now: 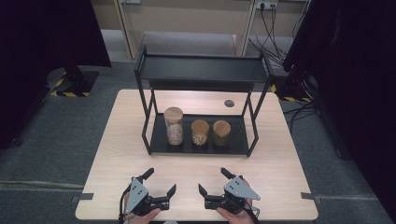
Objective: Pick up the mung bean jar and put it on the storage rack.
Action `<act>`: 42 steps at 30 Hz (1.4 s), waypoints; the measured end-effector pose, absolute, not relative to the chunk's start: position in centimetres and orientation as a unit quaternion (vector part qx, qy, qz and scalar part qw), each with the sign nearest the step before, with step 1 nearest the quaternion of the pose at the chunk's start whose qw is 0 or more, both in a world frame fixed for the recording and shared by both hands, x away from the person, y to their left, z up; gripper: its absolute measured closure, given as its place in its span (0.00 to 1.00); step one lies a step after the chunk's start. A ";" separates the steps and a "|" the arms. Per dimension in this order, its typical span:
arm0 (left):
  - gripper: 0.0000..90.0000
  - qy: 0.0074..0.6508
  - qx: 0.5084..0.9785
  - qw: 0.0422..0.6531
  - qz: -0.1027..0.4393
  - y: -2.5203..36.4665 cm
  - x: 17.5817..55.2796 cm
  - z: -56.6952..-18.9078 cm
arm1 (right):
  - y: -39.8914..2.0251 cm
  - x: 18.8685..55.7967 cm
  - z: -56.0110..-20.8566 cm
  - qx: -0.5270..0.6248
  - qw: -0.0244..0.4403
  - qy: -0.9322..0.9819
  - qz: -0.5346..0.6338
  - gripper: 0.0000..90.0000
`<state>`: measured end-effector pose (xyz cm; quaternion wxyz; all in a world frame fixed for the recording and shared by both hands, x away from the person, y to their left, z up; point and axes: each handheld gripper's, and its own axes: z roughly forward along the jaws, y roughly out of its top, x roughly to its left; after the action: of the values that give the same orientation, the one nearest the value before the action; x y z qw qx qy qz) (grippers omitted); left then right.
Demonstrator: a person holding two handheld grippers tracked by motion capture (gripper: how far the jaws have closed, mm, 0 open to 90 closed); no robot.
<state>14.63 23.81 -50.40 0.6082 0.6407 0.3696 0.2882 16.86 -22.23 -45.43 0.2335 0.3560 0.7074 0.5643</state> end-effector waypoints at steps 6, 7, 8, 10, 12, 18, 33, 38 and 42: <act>0.01 0.370 0.640 0.609 0.288 23.8 14.6 -50.4 | -22.2 16.8 -45.4 0.356 0.234 0.707 0.565 0.03; 0.01 0.370 0.640 0.609 0.288 23.8 14.6 -50.4 | -22.2 16.8 -45.4 0.356 0.234 0.707 0.565 0.03; 0.01 0.370 0.640 0.609 0.288 23.8 14.6 -50.4 | -22.2 16.8 -45.4 0.356 0.234 0.707 0.565 0.03; 0.01 0.369 0.641 0.608 0.288 23.8 14.6 -50.4 | -22.2 16.8 -45.4 0.356 0.234 0.707 0.565 0.03; 0.01 0.369 0.641 0.608 0.288 23.8 14.6 -50.4 | -22.2 16.8 -45.4 0.356 0.234 0.707 0.565 0.03; 0.01 0.369 0.640 0.609 0.288 23.8 14.6 -50.4 | -22.2 16.8 -45.4 0.357 0.235 0.706 0.564 0.03; 0.01 0.368 0.639 0.610 0.290 23.8 14.5 -50.3 | -22.2 16.6 -45.5 0.361 0.240 0.704 0.563 0.03; 0.01 0.368 0.639 0.610 0.290 23.8 14.4 -50.3 | -22.2 16.7 -45.5 0.361 0.240 0.704 0.562 0.03; 0.01 0.368 0.639 0.610 0.290 23.8 14.5 -50.3 | -22.2 16.7 -45.5 0.360 0.241 0.704 0.563 0.03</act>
<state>14.49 23.85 -50.33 0.6095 0.6394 0.3681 0.2901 16.66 -22.25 -45.48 0.2405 0.3604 0.7037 0.5631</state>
